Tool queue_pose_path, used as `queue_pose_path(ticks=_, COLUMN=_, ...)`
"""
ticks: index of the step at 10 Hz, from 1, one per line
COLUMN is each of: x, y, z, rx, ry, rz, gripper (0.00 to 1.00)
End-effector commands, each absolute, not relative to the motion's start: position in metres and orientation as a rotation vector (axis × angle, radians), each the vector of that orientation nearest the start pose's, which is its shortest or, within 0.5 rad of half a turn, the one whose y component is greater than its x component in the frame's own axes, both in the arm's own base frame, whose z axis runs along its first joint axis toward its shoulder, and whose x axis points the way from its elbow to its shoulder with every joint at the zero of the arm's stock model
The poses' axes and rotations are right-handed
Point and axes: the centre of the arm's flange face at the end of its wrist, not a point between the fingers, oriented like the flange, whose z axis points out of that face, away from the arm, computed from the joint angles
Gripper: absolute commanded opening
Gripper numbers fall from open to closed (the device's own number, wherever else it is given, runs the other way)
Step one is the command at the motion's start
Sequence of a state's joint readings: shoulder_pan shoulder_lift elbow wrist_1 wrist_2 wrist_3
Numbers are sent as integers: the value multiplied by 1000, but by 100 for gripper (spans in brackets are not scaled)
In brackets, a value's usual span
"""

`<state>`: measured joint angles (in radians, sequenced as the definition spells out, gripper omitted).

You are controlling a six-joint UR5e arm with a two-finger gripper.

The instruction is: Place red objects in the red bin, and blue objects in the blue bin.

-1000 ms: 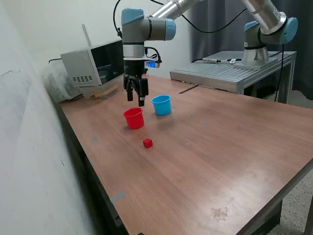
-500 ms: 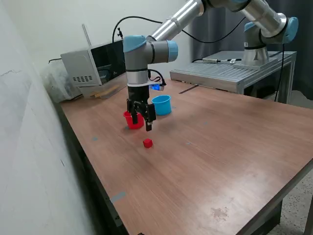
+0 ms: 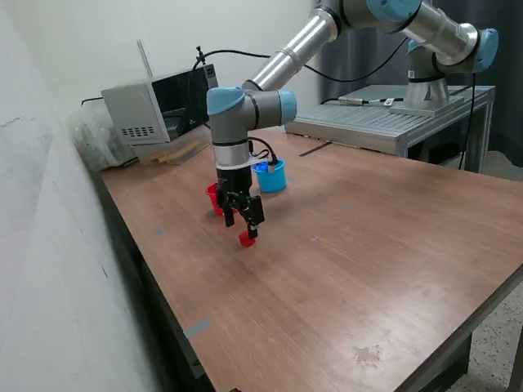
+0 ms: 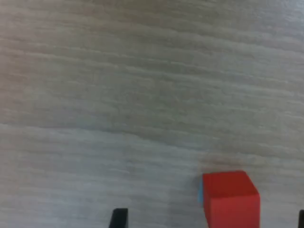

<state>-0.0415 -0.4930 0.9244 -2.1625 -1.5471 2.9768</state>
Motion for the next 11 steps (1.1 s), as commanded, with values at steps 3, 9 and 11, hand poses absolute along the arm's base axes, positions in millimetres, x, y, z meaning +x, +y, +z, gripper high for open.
queue_pose_path(ticks=3, x=-847, y=-104, z=112, rx=-2443, ry=2143, rz=166, gripper=100)
queue_pose_path(ticks=9, x=-845, y=-118, z=109, rx=-2484, ry=2111, rz=145, gripper=0)
queue_pose_path(ticks=11, x=-845, y=-117, z=123, rx=-2484, ry=2117, rz=171, gripper=0)
